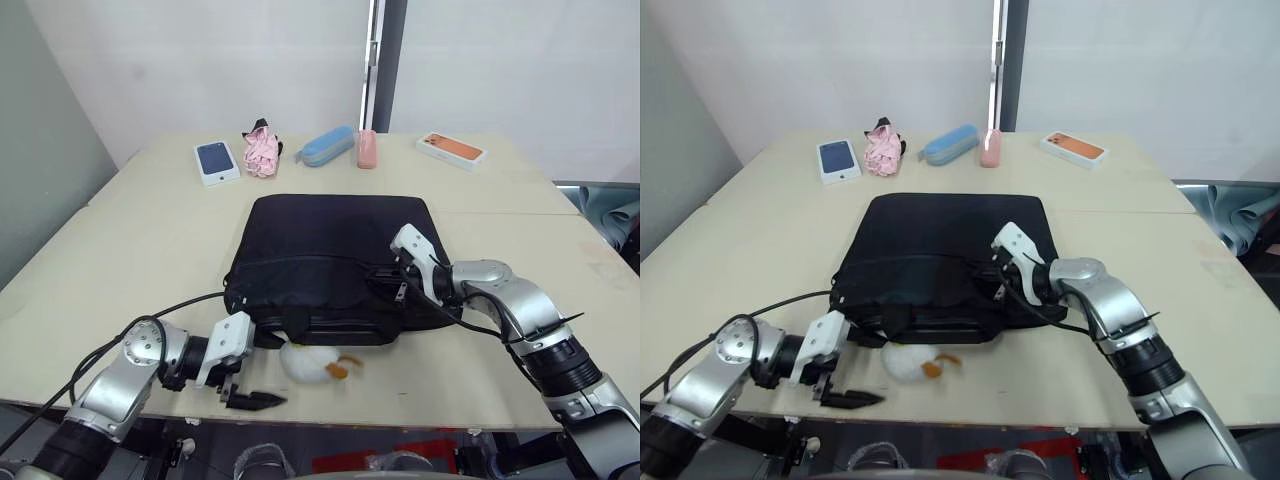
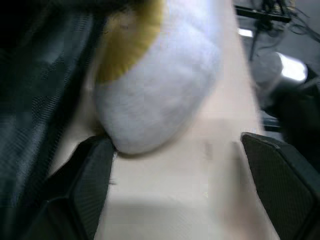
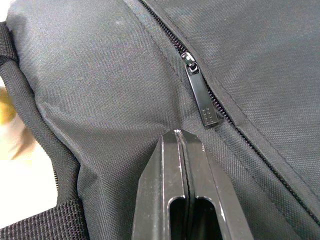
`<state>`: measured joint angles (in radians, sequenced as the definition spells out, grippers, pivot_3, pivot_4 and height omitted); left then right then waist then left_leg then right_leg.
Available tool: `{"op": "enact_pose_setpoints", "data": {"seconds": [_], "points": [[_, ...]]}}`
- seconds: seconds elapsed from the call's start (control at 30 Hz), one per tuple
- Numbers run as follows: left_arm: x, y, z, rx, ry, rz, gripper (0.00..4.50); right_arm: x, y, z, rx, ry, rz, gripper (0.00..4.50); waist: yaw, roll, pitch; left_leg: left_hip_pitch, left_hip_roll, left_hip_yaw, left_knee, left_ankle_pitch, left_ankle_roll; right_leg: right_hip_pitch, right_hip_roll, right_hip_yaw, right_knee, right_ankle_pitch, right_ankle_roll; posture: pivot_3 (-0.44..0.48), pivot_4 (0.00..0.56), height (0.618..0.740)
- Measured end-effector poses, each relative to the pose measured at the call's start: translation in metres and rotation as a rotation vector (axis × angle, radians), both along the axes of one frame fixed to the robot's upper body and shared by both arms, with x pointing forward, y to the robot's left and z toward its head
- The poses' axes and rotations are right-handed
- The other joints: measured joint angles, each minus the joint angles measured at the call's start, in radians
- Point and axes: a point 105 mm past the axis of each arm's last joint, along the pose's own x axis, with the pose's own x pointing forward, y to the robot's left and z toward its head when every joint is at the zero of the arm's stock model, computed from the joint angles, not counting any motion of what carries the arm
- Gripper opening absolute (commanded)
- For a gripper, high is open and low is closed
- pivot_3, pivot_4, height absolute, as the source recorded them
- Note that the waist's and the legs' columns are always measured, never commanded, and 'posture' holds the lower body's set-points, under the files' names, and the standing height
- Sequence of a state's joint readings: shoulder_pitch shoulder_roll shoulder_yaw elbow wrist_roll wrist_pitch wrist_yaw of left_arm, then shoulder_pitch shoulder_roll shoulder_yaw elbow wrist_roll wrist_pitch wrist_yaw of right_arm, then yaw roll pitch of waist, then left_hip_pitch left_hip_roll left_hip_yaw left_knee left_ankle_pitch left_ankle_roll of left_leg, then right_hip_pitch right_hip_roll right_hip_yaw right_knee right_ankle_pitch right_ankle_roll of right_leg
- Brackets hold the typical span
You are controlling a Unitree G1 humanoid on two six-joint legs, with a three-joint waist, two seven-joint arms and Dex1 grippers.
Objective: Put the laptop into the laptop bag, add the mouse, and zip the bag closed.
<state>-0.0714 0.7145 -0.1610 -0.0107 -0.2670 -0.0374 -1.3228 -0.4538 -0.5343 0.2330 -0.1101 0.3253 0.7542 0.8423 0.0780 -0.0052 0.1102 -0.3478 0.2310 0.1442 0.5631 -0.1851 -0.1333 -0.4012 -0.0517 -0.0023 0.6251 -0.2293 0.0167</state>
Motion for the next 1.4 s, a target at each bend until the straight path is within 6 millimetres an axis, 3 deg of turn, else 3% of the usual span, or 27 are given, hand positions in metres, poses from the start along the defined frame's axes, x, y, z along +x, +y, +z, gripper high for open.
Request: {"op": "enact_pose_setpoints", "data": {"seconds": [0.03,0.43,0.53,0.67,0.7,1.07,1.17,1.3,1.4], "points": [[0.001,-0.001,0.0,-0.006,-0.008,-0.001,2.4,-0.001,0.0,0.0,0.001,0.0,0.0,0.0,0.0,0.0,0.0,0.0,0.0,0.0,0.0,0.0,0.0,0.0,0.0,0.0,0.0,0.0,0.0,0.0,0.15,0.74],[-0.005,-0.001,0.002,-0.111,0.035,-0.052,2.4,-0.002,-0.002,0.0,0.001,0.007,-0.007,0.0,0.002,0.001,0.0,0.0,0.0,0.0,-0.001,0.0,0.0,0.0,0.0,0.0,-0.001,0.0,0.0,0.0,0.15,0.74],[-0.006,0.003,0.0,-0.119,0.044,-0.054,1.58,-0.002,-0.002,0.0,0.001,0.007,-0.007,0.0,0.002,0.001,0.0,0.0,0.0,0.0,-0.001,0.0,0.0,0.0,0.0,0.0,-0.001,0.0,0.0,0.0,0.15,0.74],[-0.006,0.003,0.003,-0.142,0.047,-0.062,0.17,-0.002,-0.002,-0.001,0.001,0.01,-0.008,0.0,0.002,0.001,-0.001,0.0,0.0,0.0,-0.001,0.0,0.0,0.0,0.0,0.0,-0.001,0.0,0.0,0.0,0.15,0.74],[-0.007,0.004,0.003,-0.147,0.048,-0.065,0.08,-0.003,-0.002,0.0,0.0,0.01,-0.008,0.0,0.002,0.001,-0.001,0.0,0.0,0.0,-0.001,0.0,0.0,0.0,0.0,0.0,-0.001,0.0,0.0,0.0,0.15,0.74],[-0.011,0.007,0.016,-0.132,0.058,-0.114,0.08,-0.005,-0.003,0.0,-0.003,0.014,-0.01,0.0,0.003,0.001,0.0,0.0,0.0,0.0,-0.001,0.0,0.0,-0.001,0.0,0.0,-0.001,0.0,0.0,0.0,0.15,0.74],[0.0,0.005,0.032,-0.118,0.046,-0.119,0.08,-0.005,-0.006,0.0,-0.01,0.014,-0.015,0.0,0.009,0.0,0.0,0.0,0.0,0.0,-0.001,0.0,0.0,-0.001,0.0,0.0,-0.001,0.0,0.0,0.0,0.15,0.74],[0.022,-0.002,0.062,-0.053,-0.103,-0.166,0.08,-0.005,-0.006,-0.001,-0.013,0.017,-0.011,0.0,0.01,0.001,-0.001,0.0,0.0,0.001,-0.001,0.0,0.0,0.0,0.0,0.001,-0.001,0.0,0.0,0.0,0.15,0.74],[0.027,-0.01,0.063,-0.007,-0.141,-0.2,0.08,-0.005,-0.006,-0.001,-0.013,0.02,-0.008,0.0,0.008,0.001,-0.001,-0.001,0.0,0.001,-0.001,0.001,-0.002,-0.001,0.0,0.001,-0.002,0.0,0.0,0.0,0.15,0.74]]}}
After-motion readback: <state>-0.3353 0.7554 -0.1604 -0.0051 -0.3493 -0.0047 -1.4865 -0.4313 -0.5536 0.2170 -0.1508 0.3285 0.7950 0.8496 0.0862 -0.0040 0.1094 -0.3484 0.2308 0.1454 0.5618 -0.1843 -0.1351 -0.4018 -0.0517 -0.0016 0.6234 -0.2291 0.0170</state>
